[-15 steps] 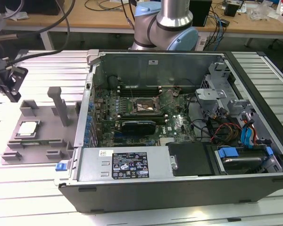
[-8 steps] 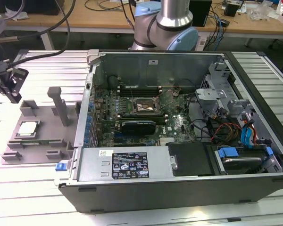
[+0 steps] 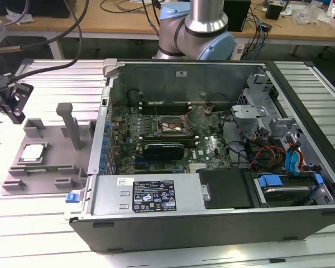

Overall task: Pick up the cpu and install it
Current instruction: 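Pick up the cpu and move it towards the insertion slot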

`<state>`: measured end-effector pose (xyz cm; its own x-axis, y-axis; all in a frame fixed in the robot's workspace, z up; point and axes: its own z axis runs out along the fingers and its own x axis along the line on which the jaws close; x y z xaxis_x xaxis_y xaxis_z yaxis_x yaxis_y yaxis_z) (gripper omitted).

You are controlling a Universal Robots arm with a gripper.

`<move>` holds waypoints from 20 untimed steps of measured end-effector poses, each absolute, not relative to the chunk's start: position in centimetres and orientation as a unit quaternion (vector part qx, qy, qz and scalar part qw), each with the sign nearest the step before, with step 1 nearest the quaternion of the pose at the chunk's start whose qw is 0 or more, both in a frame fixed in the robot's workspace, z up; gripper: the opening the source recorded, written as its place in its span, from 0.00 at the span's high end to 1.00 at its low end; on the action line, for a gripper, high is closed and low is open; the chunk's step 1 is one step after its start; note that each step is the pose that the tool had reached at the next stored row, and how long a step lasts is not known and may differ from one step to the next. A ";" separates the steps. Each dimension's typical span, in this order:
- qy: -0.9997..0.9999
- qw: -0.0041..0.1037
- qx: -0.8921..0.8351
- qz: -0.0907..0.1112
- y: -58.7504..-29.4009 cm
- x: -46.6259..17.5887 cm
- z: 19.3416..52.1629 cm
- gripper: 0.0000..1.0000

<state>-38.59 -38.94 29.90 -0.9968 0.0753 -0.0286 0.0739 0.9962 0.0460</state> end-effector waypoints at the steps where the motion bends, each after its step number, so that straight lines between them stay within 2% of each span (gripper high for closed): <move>1: 0.999 0.015 0.037 0.022 -38.9 -38.7 29.8 0.89; 20: 0.999 0.015 0.023 0.023 -40.1 -39.6 25.3 0.89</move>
